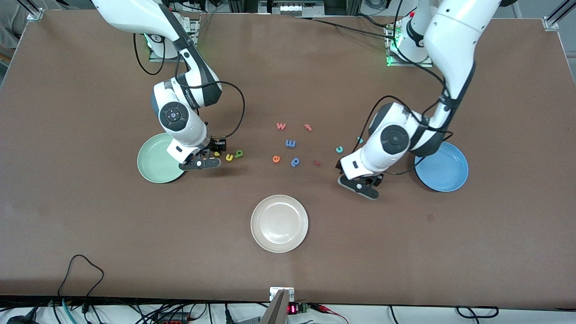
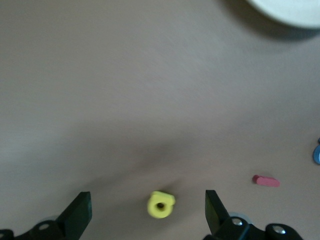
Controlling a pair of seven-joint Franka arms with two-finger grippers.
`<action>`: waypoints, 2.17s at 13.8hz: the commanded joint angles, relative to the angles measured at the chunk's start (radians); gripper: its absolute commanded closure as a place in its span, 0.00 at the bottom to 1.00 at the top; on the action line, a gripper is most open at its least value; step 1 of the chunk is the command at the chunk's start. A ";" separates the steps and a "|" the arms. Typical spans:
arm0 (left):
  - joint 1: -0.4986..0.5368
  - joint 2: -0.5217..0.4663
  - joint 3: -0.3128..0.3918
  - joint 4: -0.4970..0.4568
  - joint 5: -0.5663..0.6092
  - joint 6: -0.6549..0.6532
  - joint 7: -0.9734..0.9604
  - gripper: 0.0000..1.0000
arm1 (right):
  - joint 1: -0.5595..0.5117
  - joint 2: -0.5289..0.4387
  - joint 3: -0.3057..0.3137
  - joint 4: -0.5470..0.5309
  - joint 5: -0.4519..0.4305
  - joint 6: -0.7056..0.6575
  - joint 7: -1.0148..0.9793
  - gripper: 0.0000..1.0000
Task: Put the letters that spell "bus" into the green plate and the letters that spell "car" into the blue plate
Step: 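Grasp the yellow 2 with the right gripper while the left gripper grasps the yellow d, then place the 2 on the green plate while the left gripper places the d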
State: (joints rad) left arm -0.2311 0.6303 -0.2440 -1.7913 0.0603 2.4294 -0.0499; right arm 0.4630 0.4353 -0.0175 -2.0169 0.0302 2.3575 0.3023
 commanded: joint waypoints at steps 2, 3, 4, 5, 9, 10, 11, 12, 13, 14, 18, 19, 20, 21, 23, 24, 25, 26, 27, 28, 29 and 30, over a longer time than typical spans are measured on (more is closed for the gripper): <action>-0.014 0.028 0.009 -0.059 0.018 0.063 -0.004 0.12 | -0.013 0.026 0.005 -0.035 -0.004 0.069 -0.009 0.39; -0.014 0.026 0.011 -0.069 0.019 0.063 -0.002 0.15 | -0.014 0.034 0.005 -0.049 -0.004 0.097 -0.009 0.39; -0.014 0.026 0.011 -0.072 0.039 0.063 -0.002 0.22 | -0.014 0.043 0.007 -0.054 -0.004 0.114 -0.009 0.39; -0.014 0.029 0.009 -0.080 0.064 0.063 -0.002 0.31 | -0.014 0.054 0.007 -0.054 -0.004 0.118 -0.009 0.39; -0.013 0.028 0.011 -0.077 0.095 0.059 -0.005 0.79 | -0.011 0.068 0.007 -0.051 -0.004 0.129 0.000 0.39; -0.008 0.017 0.012 -0.076 0.096 0.042 0.002 0.86 | -0.006 0.069 0.007 -0.051 -0.003 0.134 0.003 0.39; -0.004 0.002 0.012 -0.068 0.096 0.010 0.002 0.88 | -0.003 0.071 0.007 -0.051 -0.003 0.141 0.003 0.39; -0.001 -0.017 0.014 -0.053 0.096 -0.037 0.002 0.89 | -0.001 0.075 0.007 -0.051 -0.003 0.143 0.004 0.39; 0.002 -0.036 0.019 -0.027 0.098 -0.109 0.004 0.89 | 0.000 0.077 0.007 -0.051 -0.003 0.144 0.006 0.39; 0.018 -0.050 0.022 0.005 0.098 -0.180 0.004 0.89 | 0.003 0.079 0.007 -0.051 -0.001 0.152 0.008 0.39; 0.148 -0.077 0.029 0.113 0.099 -0.433 0.121 0.86 | 0.008 0.085 0.007 -0.051 0.000 0.157 0.008 0.60; 0.192 -0.081 0.032 0.113 0.101 -0.456 0.181 0.86 | 0.008 0.085 0.007 -0.051 0.002 0.154 0.008 0.67; 0.240 -0.081 0.045 0.107 0.120 -0.461 0.238 0.85 | 0.006 0.083 0.007 -0.051 0.003 0.151 0.008 0.73; 0.284 -0.078 0.043 0.099 0.136 -0.461 0.283 0.85 | 0.006 0.083 0.007 -0.051 0.004 0.149 0.008 0.80; 0.337 -0.077 0.046 0.061 0.145 -0.457 0.335 0.83 | 0.006 0.082 0.007 -0.049 0.004 0.147 0.008 0.93; 0.355 -0.075 0.046 0.031 0.185 -0.446 0.337 0.82 | 0.006 0.080 0.007 -0.049 0.004 0.147 0.008 0.98; 0.370 -0.070 0.046 -0.006 0.232 -0.419 0.337 0.82 | 0.005 0.074 0.007 -0.046 0.004 0.146 0.001 1.00; 0.381 -0.072 0.046 -0.069 0.246 -0.353 0.337 0.79 | -0.006 0.051 0.007 -0.043 0.004 0.141 -0.009 1.00; 0.392 -0.073 0.046 -0.109 0.246 -0.293 0.337 0.75 | -0.029 0.022 0.007 -0.039 0.004 0.105 -0.017 1.00; 0.406 -0.074 0.045 -0.121 0.246 -0.268 0.335 0.48 | -0.071 -0.007 0.005 -0.019 0.002 0.050 -0.022 1.00; 0.406 -0.078 0.046 -0.118 0.246 -0.271 0.334 0.00 | -0.113 -0.042 0.005 -0.007 -0.001 0.002 -0.043 1.00; 0.406 -0.095 0.043 -0.115 0.248 -0.283 0.334 0.00 | -0.168 -0.075 0.007 0.001 -0.003 -0.030 -0.086 1.00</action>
State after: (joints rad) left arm 0.1594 0.5778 -0.1889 -1.8922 0.2788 2.1473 0.2799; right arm 0.3965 0.4490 -0.0239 -2.0202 0.0304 2.4112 0.2849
